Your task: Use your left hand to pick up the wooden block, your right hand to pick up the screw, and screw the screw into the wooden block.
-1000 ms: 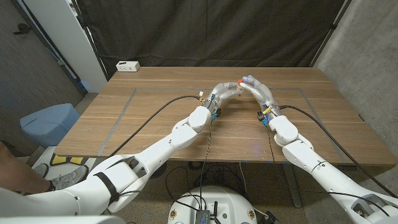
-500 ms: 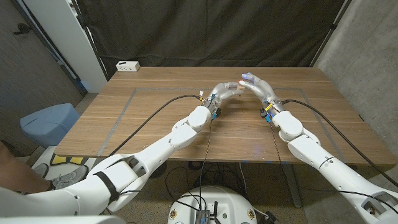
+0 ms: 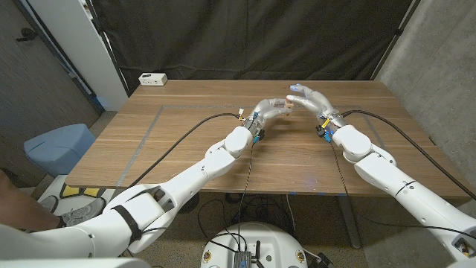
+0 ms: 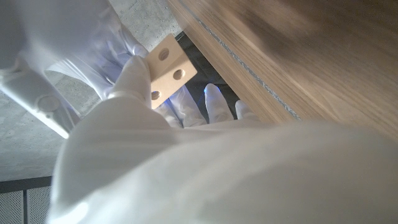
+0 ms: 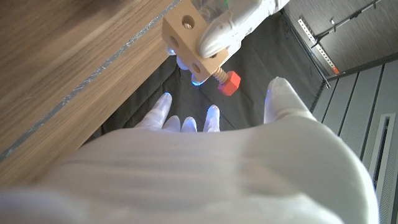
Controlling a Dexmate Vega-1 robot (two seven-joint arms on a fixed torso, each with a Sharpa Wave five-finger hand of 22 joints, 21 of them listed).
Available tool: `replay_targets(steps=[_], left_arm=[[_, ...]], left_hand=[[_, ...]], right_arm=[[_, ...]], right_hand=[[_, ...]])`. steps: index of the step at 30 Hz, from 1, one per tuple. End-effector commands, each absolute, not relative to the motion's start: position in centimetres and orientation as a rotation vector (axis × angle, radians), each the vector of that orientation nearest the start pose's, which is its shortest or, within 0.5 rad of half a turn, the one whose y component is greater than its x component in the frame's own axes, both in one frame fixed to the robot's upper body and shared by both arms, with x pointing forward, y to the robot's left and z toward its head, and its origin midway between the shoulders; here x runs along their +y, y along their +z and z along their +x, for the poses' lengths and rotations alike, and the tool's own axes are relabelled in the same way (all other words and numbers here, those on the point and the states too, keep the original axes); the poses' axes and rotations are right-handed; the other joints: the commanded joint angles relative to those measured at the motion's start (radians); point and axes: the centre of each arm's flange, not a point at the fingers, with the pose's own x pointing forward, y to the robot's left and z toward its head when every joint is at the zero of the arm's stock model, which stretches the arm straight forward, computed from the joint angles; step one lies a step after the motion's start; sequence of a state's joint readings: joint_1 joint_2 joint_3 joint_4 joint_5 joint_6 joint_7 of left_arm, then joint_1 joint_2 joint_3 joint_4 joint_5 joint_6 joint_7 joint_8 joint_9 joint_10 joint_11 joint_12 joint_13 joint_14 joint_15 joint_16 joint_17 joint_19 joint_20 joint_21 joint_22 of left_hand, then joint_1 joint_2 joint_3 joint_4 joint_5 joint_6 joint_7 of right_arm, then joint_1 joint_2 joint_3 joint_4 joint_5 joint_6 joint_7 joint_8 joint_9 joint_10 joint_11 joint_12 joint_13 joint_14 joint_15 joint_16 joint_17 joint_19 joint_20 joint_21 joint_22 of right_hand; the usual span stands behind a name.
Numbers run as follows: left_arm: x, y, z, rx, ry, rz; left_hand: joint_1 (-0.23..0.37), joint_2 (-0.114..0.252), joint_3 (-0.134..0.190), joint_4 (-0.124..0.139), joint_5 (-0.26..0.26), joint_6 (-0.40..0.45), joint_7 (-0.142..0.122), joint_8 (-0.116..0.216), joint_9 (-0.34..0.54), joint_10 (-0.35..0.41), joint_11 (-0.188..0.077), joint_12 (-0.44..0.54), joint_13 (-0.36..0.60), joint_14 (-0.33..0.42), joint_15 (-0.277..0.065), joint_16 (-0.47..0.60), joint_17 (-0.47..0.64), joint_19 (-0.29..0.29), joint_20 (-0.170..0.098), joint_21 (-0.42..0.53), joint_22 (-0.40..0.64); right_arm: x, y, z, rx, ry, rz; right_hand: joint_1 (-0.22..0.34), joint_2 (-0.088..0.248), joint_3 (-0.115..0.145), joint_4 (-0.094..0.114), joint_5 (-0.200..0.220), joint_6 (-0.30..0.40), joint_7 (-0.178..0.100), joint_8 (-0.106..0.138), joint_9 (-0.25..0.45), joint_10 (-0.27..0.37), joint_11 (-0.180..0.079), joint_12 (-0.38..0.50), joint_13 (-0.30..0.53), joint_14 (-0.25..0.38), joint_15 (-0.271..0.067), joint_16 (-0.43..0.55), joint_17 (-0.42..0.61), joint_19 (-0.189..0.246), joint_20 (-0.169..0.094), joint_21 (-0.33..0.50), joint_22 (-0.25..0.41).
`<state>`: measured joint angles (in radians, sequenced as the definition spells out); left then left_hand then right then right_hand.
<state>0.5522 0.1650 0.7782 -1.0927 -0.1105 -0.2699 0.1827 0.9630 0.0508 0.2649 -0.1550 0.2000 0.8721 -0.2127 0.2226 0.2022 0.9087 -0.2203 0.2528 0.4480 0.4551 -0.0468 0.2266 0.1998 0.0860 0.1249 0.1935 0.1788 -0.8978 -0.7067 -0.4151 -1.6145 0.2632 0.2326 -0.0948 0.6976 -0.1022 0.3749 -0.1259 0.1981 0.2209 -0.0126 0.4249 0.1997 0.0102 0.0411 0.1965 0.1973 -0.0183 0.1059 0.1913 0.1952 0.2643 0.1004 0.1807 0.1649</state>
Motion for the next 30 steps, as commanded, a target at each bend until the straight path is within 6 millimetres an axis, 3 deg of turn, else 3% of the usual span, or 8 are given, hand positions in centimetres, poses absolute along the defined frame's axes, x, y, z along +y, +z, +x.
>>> replay_targets(steps=[1, 3, 6, 13, 24, 30], left_arm=[[1.1, 0.0, 65.6, -0.710, -0.393, 0.425], [1.1, 0.0, 65.6, -0.706, -0.393, 0.426], [1.1, -0.1, 65.5, -0.705, -0.393, 0.428], [1.1, -0.1, 65.5, -0.705, -0.392, 0.436], [1.0, -0.2, 65.6, -0.706, -0.391, 0.442], [0.9, -0.2, 65.5, -0.706, -0.391, 0.447]], left_hand=[[0.003, 0.010, 0.004, 0.007, 0.004, 0.037, 0.021, 0.010, 0.005, 0.012, 0.000, 0.007, 0.095, 0.009, -0.101, 0.001, 0.003, 0.007, 0.000, 0.010, 0.002], [0.003, 0.010, 0.003, 0.007, 0.004, 0.037, 0.020, 0.010, 0.005, 0.012, 0.000, 0.007, 0.095, 0.010, -0.100, 0.001, 0.003, 0.007, -0.001, 0.010, 0.002], [0.003, 0.010, 0.003, 0.007, 0.004, 0.037, 0.021, 0.010, 0.005, 0.012, 0.000, 0.007, 0.096, 0.009, -0.098, 0.001, 0.003, 0.007, -0.001, 0.010, 0.002], [0.004, 0.012, 0.004, 0.007, 0.004, 0.036, 0.022, 0.009, 0.005, 0.012, 0.000, 0.007, 0.096, 0.009, -0.097, 0.001, 0.003, 0.007, 0.002, 0.010, 0.002], [0.005, 0.014, 0.004, 0.007, 0.005, 0.035, 0.023, 0.009, 0.005, 0.012, 0.000, 0.006, 0.097, 0.009, -0.097, 0.001, 0.004, 0.007, 0.003, 0.009, 0.002], [0.006, 0.014, 0.003, 0.006, 0.006, 0.035, 0.022, 0.008, 0.005, 0.010, 0.000, 0.005, 0.098, 0.009, -0.098, 0.000, 0.004, 0.007, 0.003, 0.009, 0.002]], right_arm=[[-26.6, 3.5, 58.1, -0.722, 0.210, -0.609], [-26.7, 4.0, 57.9, -0.713, 0.215, -0.632], [-26.8, 4.6, 57.5, -0.702, 0.218, -0.664], [-27.0, 5.9, 56.7, -0.677, 0.221, -0.744], [-27.2, 7.5, 55.8, -0.644, 0.216, -0.855], [-27.2, 8.3, 55.4, -0.616, 0.214, -0.913]], right_hand=[[-0.004, 0.004, 0.000, -0.007, 0.001, -0.003, 0.003, -0.006, 0.002, -0.008, 0.001, -0.002, 0.002, -0.005, 0.011, -0.003, 0.000, -0.005, 0.012, -0.005, 0.004], [-0.004, 0.004, 0.000, -0.007, 0.001, -0.004, 0.003, -0.007, 0.002, -0.009, 0.004, -0.002, 0.002, -0.006, 0.013, -0.003, 0.000, -0.009, 0.014, -0.005, 0.004], [-0.002, 0.007, 0.003, -0.011, 0.002, -0.009, 0.000, -0.017, 0.001, -0.016, 0.007, -0.002, 0.002, -0.017, 0.019, -0.004, -0.001, -0.020, 0.055, -0.004, 0.004], [0.000, 0.011, 0.005, -0.014, 0.002, -0.014, 0.000, -0.029, 0.000, -0.022, 0.007, -0.001, 0.002, -0.023, 0.029, -0.003, -0.002, -0.029, 0.092, -0.003, 0.004], [0.004, 0.014, 0.008, -0.018, 0.003, -0.027, 0.002, -0.042, -0.001, -0.026, 0.012, 0.000, 0.002, -0.027, 0.037, -0.002, -0.003, -0.031, 0.105, 0.000, 0.004], [0.007, 0.014, 0.011, -0.021, 0.002, -0.027, 0.004, -0.049, -0.001, -0.033, 0.009, -0.001, 0.001, -0.036, 0.060, -0.003, -0.004, -0.031, 0.099, 0.001, 0.004]])
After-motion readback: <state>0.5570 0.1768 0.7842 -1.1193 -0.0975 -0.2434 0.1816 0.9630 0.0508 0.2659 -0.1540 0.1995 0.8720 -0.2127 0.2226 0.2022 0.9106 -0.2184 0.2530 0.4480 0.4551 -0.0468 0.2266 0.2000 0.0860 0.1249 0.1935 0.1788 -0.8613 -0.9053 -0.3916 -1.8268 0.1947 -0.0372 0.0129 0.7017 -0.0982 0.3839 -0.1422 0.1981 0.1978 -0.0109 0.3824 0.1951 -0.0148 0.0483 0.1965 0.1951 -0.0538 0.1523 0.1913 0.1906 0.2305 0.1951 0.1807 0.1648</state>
